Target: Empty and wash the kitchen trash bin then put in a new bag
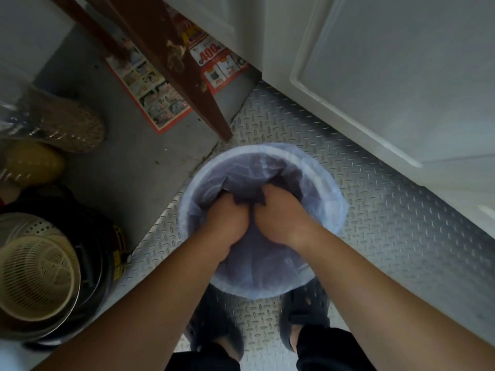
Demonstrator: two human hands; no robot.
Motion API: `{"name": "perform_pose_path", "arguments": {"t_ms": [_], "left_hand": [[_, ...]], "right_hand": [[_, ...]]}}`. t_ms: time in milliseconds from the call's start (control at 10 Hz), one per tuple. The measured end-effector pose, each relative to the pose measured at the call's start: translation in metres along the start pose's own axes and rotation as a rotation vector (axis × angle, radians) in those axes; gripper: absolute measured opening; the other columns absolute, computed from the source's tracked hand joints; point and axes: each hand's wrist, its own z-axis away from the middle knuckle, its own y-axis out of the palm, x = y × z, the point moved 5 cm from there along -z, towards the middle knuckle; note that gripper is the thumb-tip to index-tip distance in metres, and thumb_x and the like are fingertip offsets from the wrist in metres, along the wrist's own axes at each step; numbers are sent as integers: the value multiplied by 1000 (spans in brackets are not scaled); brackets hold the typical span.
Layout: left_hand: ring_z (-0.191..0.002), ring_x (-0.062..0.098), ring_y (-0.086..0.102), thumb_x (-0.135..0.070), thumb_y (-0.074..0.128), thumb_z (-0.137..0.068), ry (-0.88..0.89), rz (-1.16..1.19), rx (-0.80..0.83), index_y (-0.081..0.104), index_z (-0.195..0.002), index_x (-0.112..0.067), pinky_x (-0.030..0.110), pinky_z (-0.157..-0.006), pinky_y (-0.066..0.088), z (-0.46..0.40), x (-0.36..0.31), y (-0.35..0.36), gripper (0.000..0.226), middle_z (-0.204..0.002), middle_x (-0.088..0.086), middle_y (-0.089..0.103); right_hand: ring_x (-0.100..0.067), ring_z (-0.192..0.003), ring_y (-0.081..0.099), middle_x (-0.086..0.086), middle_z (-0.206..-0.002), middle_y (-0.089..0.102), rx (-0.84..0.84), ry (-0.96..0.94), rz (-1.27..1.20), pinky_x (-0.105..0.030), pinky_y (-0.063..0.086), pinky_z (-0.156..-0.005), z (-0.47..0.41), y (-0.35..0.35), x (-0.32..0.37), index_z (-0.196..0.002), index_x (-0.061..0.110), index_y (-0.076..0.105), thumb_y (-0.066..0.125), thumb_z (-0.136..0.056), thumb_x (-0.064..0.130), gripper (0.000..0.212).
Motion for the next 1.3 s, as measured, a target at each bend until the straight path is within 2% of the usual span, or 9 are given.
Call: {"name": "perform_pose_path", "arguments": {"t_ms": [100, 200, 300, 400, 600, 700, 900, 1200, 1300], "left_hand": [[-90, -14, 59, -21, 56, -97, 204, -53, -192, 65, -120, -31, 8, -77, 42, 51, 0, -34, 26, -107, -20, 66], [-85, 2, 63, -24, 62, -85, 168, 161, -418, 63, -103, -35, 19, -66, 44, 95, 33, -59, 21, -105, 0, 68], [-95, 17, 61, -21, 59, -90, -246, 645, -442, 57, -127, -7, 30, -73, 47, 111, 88, -49, 39, -133, 25, 57], [-121, 26, 63, -39, 51, -102, -516, 1109, -178, 55, -140, -14, 45, -104, 48, 115, 105, -18, 46, -140, 11, 62], [-131, 29, 57, -64, 37, -97, -435, 1382, 47, 68, -127, -23, 54, -114, 36, 84, 106, 0, 60, -129, 5, 72], [-132, 31, 58, -61, 31, -101, -333, 1407, 121, 68, -132, -26, 53, -111, 40, 70, 103, 0, 60, -139, 5, 66], [-131, 33, 59, -57, 35, -103, -280, 1346, 156, 61, -139, -24, 54, -108, 45, 62, 97, -2, 55, -144, 9, 61], [-127, 30, 60, -53, 46, -101, -250, 1170, 182, 59, -139, -20, 54, -102, 49, 66, 88, -7, 51, -146, 7, 58], [-119, 29, 62, -60, 55, -93, -501, 1031, 35, 64, -125, -12, 51, -102, 50, 78, 109, -18, 58, -132, 8, 66]], "right_hand": [[10, -94, 63, 19, -101, 71, -320, -188, -239, 0, 40, -78, 64, -51, 2, -108, 30, 70, 52, -90, 28, 25], [10, -80, 63, 22, -91, 70, -722, 52, -494, -3, 45, -66, 92, -102, -61, -105, 33, 68, 56, -86, 33, 23], [-14, -103, 67, 7, -108, 71, -527, 504, -1012, -33, 54, -90, 81, -83, -131, -122, 21, 62, 59, -93, 23, 29], [-26, -109, 68, -7, -115, 74, -172, 618, -1258, -43, 52, -95, 72, -45, -144, -127, 11, 62, 54, -98, 22, 33], [-28, -86, 66, -11, -95, 69, -82, 442, -1373, -42, 59, -79, 53, -26, -135, -105, 8, 67, 70, -79, 5, 26], [-29, -80, 66, -12, -86, 69, -45, 432, -1300, -40, 60, -71, 44, -19, -130, -93, 3, 69, 64, -78, -2, 17], [-31, -99, 64, -11, -105, 65, -60, 412, -1565, -49, 51, -96, 47, -20, -137, -97, 15, 70, 60, -86, 36, 25], [-21, -59, 56, -3, -60, 64, -264, 580, -1073, -28, 47, -50, 37, -19, -142, -71, 9, 66, 61, -80, 7, 10], [-17, -69, 68, 0, -77, 74, -321, 562, -1104, -30, 55, -59, 46, -30, -140, -90, 16, 71, 64, -89, 28, 14]]}}
